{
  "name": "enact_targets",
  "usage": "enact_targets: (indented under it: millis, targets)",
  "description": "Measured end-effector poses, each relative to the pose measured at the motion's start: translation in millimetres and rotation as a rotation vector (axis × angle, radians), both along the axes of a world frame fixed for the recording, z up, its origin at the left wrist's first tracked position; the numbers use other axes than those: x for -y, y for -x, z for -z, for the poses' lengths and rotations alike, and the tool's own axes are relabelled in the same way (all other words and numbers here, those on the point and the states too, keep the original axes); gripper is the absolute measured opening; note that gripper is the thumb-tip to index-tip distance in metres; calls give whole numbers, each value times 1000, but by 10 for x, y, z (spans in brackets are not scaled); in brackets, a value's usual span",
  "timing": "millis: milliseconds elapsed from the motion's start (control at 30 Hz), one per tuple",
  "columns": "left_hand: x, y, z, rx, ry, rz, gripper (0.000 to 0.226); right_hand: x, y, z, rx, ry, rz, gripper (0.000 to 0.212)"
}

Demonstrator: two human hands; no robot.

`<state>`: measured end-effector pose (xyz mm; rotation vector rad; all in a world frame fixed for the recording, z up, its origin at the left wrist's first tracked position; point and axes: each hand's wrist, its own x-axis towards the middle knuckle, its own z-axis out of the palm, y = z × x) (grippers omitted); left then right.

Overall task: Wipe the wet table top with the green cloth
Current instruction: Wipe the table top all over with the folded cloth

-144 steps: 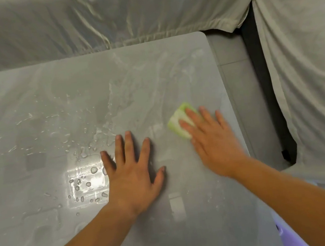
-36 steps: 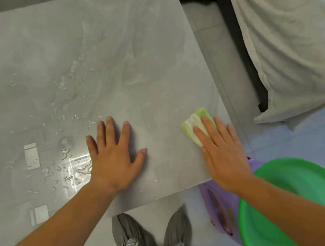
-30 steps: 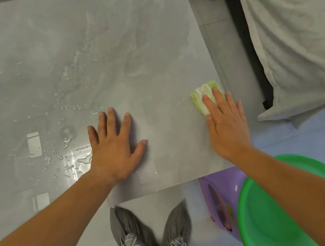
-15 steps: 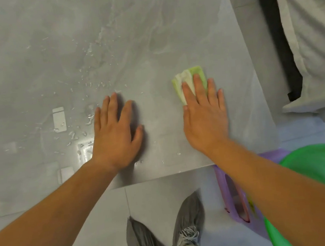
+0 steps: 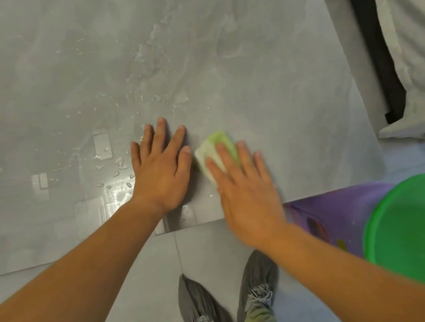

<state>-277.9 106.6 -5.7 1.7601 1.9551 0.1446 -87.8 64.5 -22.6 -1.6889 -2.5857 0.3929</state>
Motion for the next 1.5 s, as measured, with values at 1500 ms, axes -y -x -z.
enact_targets:
  millis: [1500]
  targets:
    - [-284,305,2,-189,-22,157,74,-1135,-317,-112,38,120,450,56]
